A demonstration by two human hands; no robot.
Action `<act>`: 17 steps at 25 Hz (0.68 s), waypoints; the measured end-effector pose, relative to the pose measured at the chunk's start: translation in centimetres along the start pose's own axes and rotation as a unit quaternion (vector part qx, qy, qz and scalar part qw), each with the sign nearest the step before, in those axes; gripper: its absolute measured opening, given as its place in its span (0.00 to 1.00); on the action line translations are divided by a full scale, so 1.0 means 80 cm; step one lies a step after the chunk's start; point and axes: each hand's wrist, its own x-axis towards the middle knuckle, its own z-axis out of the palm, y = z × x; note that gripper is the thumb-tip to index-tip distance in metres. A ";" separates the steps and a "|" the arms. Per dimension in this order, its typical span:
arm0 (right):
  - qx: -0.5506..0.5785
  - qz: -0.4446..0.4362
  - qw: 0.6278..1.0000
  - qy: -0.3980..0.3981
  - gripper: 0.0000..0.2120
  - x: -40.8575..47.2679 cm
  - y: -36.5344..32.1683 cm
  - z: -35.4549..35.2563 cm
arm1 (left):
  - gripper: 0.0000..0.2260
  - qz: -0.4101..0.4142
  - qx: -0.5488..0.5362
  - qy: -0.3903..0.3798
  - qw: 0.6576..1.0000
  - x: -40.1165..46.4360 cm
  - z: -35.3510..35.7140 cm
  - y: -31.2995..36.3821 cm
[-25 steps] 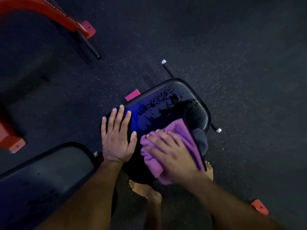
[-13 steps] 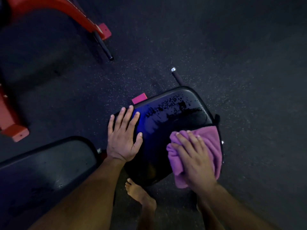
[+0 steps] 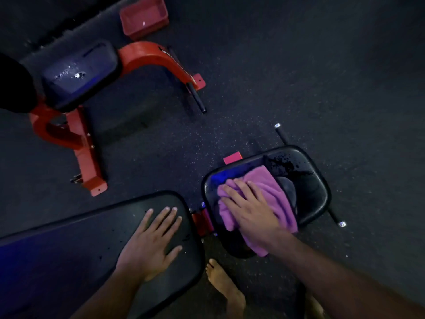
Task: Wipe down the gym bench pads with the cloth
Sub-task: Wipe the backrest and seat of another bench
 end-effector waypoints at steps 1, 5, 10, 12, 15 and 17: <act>-0.011 0.003 1.000 -0.008 0.36 0.025 -0.004 0.009 | 0.33 0.000 0.002 0.010 1.000 0.001 0.002 -0.003; -0.022 0.003 0.998 -0.067 0.33 0.079 0.013 0.030 | 0.33 0.001 -0.001 0.026 1.000 0.009 0.003 -0.001; 0.007 0.123 0.992 0.009 0.32 0.064 0.118 0.015 | 0.33 -0.002 -0.028 0.040 0.999 0.007 0.010 -0.002; 0.019 0.227 0.973 0.043 0.27 0.030 0.180 0.005 | 0.33 0.000 -0.030 0.061 0.998 0.008 0.012 0.000; 0.070 0.312 0.943 0.092 0.27 -0.043 0.193 0.009 | 0.33 0.000 -0.040 0.083 0.996 0.007 0.014 -0.001; 0.062 0.294 0.950 0.087 0.30 -0.063 0.154 0.018 | 0.33 0.002 -0.040 0.092 0.995 0.008 0.018 -0.002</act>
